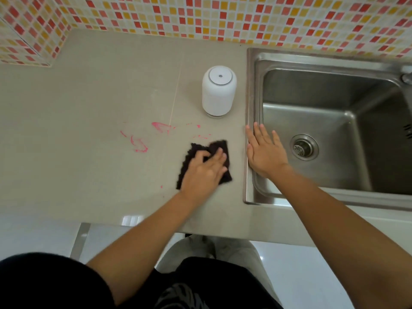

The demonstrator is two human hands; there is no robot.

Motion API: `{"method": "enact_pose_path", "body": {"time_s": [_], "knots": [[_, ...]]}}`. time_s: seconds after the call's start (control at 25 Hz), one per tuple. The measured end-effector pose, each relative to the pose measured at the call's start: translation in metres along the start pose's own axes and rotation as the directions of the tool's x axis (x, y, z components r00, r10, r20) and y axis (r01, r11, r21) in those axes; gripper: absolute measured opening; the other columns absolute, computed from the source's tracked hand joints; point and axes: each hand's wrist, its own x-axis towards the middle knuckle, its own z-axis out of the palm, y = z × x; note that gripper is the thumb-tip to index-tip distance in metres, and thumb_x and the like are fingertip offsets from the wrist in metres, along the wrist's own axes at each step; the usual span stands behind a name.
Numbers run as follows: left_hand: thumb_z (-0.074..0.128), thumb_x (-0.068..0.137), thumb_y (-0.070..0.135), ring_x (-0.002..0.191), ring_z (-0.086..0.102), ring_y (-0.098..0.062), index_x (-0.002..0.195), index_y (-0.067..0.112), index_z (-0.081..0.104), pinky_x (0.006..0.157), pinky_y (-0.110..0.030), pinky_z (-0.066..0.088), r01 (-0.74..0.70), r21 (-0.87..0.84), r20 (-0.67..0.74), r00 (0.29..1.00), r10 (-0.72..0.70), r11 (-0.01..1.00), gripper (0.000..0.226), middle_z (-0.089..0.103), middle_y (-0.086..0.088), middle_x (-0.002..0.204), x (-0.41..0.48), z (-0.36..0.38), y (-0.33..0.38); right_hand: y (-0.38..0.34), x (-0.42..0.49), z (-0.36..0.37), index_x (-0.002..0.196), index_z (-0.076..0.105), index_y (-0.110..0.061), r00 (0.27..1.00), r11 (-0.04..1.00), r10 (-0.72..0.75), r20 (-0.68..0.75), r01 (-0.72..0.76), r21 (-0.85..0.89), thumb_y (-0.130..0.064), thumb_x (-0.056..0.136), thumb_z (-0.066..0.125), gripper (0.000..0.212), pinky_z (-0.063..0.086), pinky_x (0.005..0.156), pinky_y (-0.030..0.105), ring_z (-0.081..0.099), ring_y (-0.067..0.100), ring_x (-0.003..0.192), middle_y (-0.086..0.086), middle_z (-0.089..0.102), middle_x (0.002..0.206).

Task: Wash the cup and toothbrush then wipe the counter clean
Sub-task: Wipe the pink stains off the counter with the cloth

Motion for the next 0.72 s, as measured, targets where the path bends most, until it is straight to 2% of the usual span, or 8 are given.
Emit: {"method": "enact_pose_path", "body": {"time_s": [0.08,0.16,0.24,0.4,0.44,0.52,0.6,0.72], "knots": [[0.032,0.101,0.033,0.100,0.062,-0.025,0.123,0.013,0.061,0.078,-0.037,0.051,-0.187,-0.035,0.081,0.979,0.190,0.982,0.041,0.061,-0.003,0.129,-0.049,0.000,0.027,0.000,0.001,-0.001,0.148,-0.005,-0.015,1.000,1.000,-0.017,0.007,0.017,-0.006,-0.028,0.099,0.011,0.054,-0.005,0.116,0.042,-0.005,0.020,0.146,0.009,-0.002,0.158],[0.037,0.100,0.034,0.097,0.063,-0.024,0.122,0.015,0.062,0.079,-0.036,0.053,-0.293,-0.041,0.085,0.951,0.296,0.955,0.038,0.062,0.001,0.128,-0.086,-0.027,-0.001,0.002,0.002,-0.002,0.148,-0.006,-0.014,0.999,0.999,-0.037,0.033,0.037,-0.010,-0.027,0.100,0.013,0.054,-0.004,0.116,0.043,-0.006,0.021,0.146,0.010,-0.002,0.158],[0.039,0.100,0.033,0.098,0.062,-0.024,0.120,0.013,0.064,0.086,-0.036,0.049,-0.258,0.011,0.068,0.964,0.257,0.966,0.038,0.063,0.000,0.125,-0.087,-0.051,-0.044,0.003,0.001,-0.001,0.148,-0.006,-0.013,0.998,0.999,-0.041,0.053,0.042,-0.007,-0.028,0.099,0.010,0.054,-0.003,0.117,0.043,-0.006,0.022,0.146,0.011,-0.003,0.158],[0.037,0.099,0.036,0.101,0.053,-0.025,0.119,0.012,0.064,0.082,-0.039,0.051,0.054,0.020,-0.026,0.998,-0.053,0.998,0.042,0.065,-0.003,0.123,-0.034,-0.036,-0.044,0.004,0.003,0.001,0.148,-0.005,-0.012,0.997,0.998,-0.062,0.037,0.062,0.010,-0.028,0.098,0.008,0.054,-0.001,0.117,0.043,-0.004,0.024,0.146,0.012,-0.001,0.158],[0.039,0.098,0.037,0.101,0.054,-0.026,0.120,0.013,0.064,0.081,-0.039,0.052,0.034,0.000,-0.014,0.999,-0.034,0.999,0.041,0.064,-0.001,0.124,-0.035,-0.027,-0.024,0.004,0.003,0.001,0.148,-0.005,-0.012,0.997,0.998,-0.066,0.036,0.066,0.000,-0.029,0.098,0.007,0.054,-0.001,0.117,0.043,-0.003,0.024,0.146,0.013,-0.001,0.158],[0.043,0.097,0.035,0.101,0.060,-0.025,0.123,0.015,0.062,0.082,-0.037,0.052,-0.160,-0.027,0.092,0.983,0.162,0.987,0.038,0.062,0.003,0.128,-0.065,-0.031,-0.008,0.006,0.003,0.001,0.148,-0.004,-0.011,0.997,0.997,-0.074,0.019,0.074,-0.016,-0.032,0.094,0.003,0.058,0.000,0.117,0.043,-0.002,0.025,0.146,0.014,0.001,0.157],[0.046,0.097,0.034,0.102,0.062,-0.022,0.124,0.015,0.061,0.089,-0.034,0.048,-0.249,-0.036,0.126,0.959,0.252,0.968,0.036,0.059,0.004,0.131,-0.100,-0.056,-0.044,0.007,0.003,-0.001,0.148,-0.002,-0.011,0.997,0.998,-0.066,0.027,0.067,-0.008,-0.032,0.095,0.003,0.058,0.001,0.117,0.043,-0.001,0.025,0.146,0.014,0.002,0.157],[0.042,0.099,0.033,0.098,0.065,-0.026,0.123,0.011,0.061,0.093,-0.031,0.041,-0.135,0.036,0.085,0.988,0.132,0.990,0.038,0.060,-0.002,0.128,-0.095,-0.084,-0.107,0.002,0.004,0.001,0.148,-0.002,-0.011,0.999,0.999,-0.045,0.025,0.045,0.030,-0.027,0.100,0.014,0.054,0.004,0.117,0.044,0.000,0.026,0.146,0.014,0.001,0.157]]}}
